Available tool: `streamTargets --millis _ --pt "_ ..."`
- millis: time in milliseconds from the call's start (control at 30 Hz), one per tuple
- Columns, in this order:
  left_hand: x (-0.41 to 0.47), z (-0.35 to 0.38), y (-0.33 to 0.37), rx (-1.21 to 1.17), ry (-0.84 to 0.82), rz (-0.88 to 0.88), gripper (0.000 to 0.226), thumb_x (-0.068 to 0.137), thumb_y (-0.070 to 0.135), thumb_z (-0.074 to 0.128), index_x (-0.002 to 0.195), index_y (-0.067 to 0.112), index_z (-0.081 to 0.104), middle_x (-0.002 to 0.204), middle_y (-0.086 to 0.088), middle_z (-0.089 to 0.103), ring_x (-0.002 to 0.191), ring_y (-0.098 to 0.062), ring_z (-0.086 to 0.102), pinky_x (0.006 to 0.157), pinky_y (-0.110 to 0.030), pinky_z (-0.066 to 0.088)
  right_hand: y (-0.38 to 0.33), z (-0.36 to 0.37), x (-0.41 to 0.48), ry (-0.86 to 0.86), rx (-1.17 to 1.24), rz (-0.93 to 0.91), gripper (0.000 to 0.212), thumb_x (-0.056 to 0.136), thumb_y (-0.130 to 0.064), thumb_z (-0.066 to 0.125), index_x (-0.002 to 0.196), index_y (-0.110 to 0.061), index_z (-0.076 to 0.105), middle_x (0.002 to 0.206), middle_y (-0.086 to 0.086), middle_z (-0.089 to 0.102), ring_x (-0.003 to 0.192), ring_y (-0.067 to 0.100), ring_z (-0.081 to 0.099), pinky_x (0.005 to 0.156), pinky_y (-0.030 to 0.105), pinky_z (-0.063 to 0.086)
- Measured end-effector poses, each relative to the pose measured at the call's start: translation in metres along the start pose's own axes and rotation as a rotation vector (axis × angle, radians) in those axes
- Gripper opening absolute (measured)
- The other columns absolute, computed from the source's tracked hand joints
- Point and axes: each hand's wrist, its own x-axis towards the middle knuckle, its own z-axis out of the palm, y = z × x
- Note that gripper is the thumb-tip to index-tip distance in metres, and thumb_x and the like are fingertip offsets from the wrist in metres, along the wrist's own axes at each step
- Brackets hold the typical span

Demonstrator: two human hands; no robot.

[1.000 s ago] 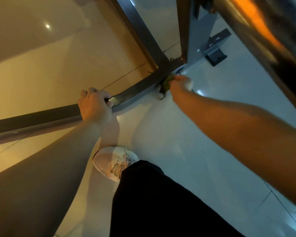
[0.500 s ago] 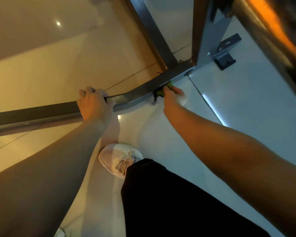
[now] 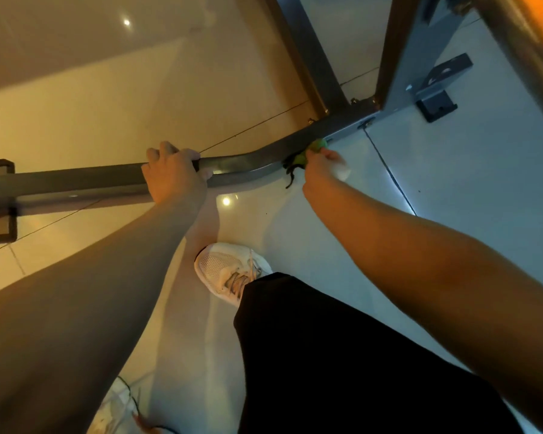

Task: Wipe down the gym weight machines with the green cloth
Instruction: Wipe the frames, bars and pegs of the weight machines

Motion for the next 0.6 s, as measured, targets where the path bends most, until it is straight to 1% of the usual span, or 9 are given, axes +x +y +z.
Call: streamTargets --millis 67,133,233,300,367,400,433,500,600 --pt "0.0 0.001 0.0 0.005 0.004 -0.002 0.037 0.095 0.04 0.068 0.129 0.027 0.067 0.128 -0.009 0.051 0.126 -0.034 0.039 0.104 -0.048 0.035 0.018 0.011 -0.009 -0.056 -0.095 0.013 0.021 0.09 -0.018 0.075 0.11 -0.023 0.073 0.101 -0.004 0.07 0.09 0.012 0.068 0.064 0.018 0.051" --pt "-0.001 0.003 0.003 -0.005 0.01 0.0 0.036 0.095 0.039 0.067 0.128 0.025 0.068 0.129 -0.009 0.051 0.126 -0.034 0.039 0.104 -0.048 0.035 0.034 0.015 -0.024 -0.166 -0.165 0.05 0.018 0.089 -0.021 0.077 0.106 -0.023 0.073 0.097 -0.003 0.07 0.087 0.013 0.068 0.061 0.018 0.051" --pt "-0.001 0.002 0.003 0.028 0.009 -0.006 0.037 0.095 0.041 0.067 0.129 0.025 0.067 0.13 -0.01 0.051 0.127 -0.034 0.039 0.104 -0.048 0.034 0.034 0.008 -0.023 -0.221 -0.258 0.03 0.026 0.09 -0.024 0.077 0.114 -0.023 0.071 0.097 -0.004 0.068 0.078 0.005 0.062 0.053 0.016 0.044" --pt "0.001 -0.001 0.002 0.049 -0.001 -0.009 0.038 0.096 0.042 0.066 0.131 0.026 0.066 0.13 -0.01 0.051 0.127 -0.034 0.039 0.105 -0.048 0.034 0.015 -0.001 -0.009 -0.213 -0.193 -0.011 0.033 0.096 -0.021 0.069 0.129 -0.018 0.063 0.115 0.002 0.068 0.083 0.009 0.061 0.056 0.018 0.042" --pt "0.003 -0.003 0.0 0.054 -0.001 -0.008 0.039 0.095 0.042 0.066 0.13 0.026 0.067 0.129 -0.01 0.052 0.126 -0.034 0.039 0.104 -0.047 0.033 -0.002 -0.004 0.0 -0.199 -0.082 -0.018 0.04 0.102 -0.016 0.058 0.141 -0.012 0.051 0.138 0.011 0.059 0.101 0.018 0.062 0.062 0.02 0.043" --pt "0.003 -0.002 0.0 0.048 -0.005 -0.005 0.039 0.095 0.042 0.066 0.13 0.026 0.067 0.129 -0.009 0.052 0.125 -0.034 0.039 0.104 -0.046 0.033 -0.004 -0.003 0.0 -0.158 -0.035 -0.021 0.041 0.101 -0.014 0.057 0.142 -0.012 0.052 0.139 0.012 0.059 0.111 0.022 0.063 0.067 0.021 0.045" --pt "0.004 -0.001 -0.001 0.04 -0.007 -0.002 0.04 0.095 0.042 0.066 0.131 0.026 0.066 0.129 -0.009 0.052 0.125 -0.033 0.039 0.104 -0.046 0.033 -0.002 -0.001 -0.002 -0.098 -0.033 -0.014 0.038 0.1 -0.014 0.061 0.137 -0.013 0.057 0.134 0.009 0.063 0.116 0.023 0.064 0.071 0.022 0.047" --pt "0.004 0.001 -0.002 0.029 -0.006 -0.003 0.04 0.095 0.041 0.066 0.132 0.025 0.066 0.13 -0.01 0.051 0.126 -0.034 0.039 0.105 -0.047 0.033 0.015 0.009 -0.015 -0.049 -0.079 0.002 0.027 0.094 -0.015 0.069 0.121 -0.019 0.071 0.113 0.0 0.072 0.106 0.018 0.069 0.071 0.02 0.049" --pt "0.001 0.003 0.0 0.018 0.004 -0.001 0.04 0.096 0.04 0.066 0.132 0.025 0.065 0.131 -0.01 0.05 0.127 -0.035 0.038 0.105 -0.047 0.033 0.044 0.02 -0.036 -0.206 -0.207 0.006 0.023 0.091 -0.017 0.075 0.113 -0.02 0.072 0.094 -0.004 0.067 0.089 0.012 0.065 0.07 0.021 0.053"
